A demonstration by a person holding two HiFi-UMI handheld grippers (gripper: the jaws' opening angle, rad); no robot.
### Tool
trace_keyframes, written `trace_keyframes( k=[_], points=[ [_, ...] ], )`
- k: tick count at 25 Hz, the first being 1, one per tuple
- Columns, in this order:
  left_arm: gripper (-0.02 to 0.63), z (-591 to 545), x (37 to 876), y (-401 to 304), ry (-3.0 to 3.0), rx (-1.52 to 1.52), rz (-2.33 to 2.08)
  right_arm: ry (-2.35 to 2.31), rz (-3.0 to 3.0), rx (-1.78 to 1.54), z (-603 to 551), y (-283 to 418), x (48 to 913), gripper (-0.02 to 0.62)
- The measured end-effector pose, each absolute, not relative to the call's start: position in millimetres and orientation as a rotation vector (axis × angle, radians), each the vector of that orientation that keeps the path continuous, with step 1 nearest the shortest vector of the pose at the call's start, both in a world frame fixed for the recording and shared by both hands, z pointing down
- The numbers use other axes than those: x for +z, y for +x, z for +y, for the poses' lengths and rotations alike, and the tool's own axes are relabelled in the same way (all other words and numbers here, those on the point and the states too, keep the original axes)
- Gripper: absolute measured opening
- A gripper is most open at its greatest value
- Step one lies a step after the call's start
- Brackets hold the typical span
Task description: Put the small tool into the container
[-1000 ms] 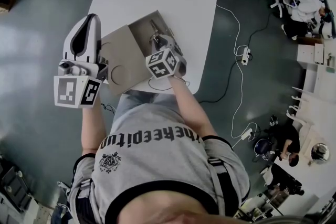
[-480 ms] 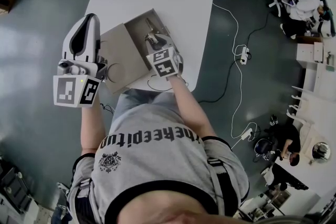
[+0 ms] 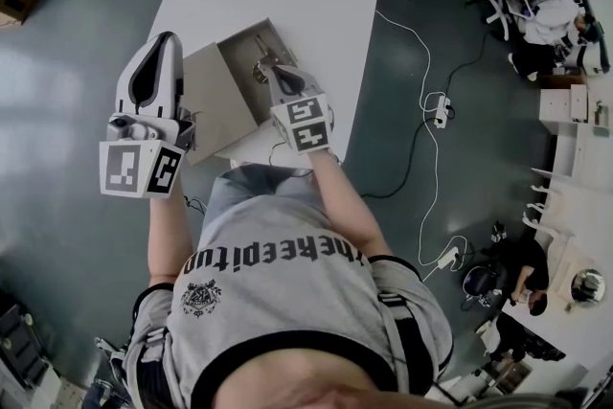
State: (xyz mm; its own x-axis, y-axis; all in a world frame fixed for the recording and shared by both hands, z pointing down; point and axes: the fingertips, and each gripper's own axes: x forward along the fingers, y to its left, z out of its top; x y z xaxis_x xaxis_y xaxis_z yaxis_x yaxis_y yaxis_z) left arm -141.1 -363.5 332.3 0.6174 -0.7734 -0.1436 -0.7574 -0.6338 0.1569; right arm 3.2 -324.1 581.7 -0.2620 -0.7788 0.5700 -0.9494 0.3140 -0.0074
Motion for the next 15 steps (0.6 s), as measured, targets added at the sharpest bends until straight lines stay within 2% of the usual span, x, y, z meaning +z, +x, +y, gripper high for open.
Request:
trace_keyframes(
  k=[15],
  points=[
    [0.012,-290.1,303.4,-134.2,2.716,-0.329,-1.464,1.539,-2.319,0.398,-273.9,15.6,506.2,0.003]
  ],
)
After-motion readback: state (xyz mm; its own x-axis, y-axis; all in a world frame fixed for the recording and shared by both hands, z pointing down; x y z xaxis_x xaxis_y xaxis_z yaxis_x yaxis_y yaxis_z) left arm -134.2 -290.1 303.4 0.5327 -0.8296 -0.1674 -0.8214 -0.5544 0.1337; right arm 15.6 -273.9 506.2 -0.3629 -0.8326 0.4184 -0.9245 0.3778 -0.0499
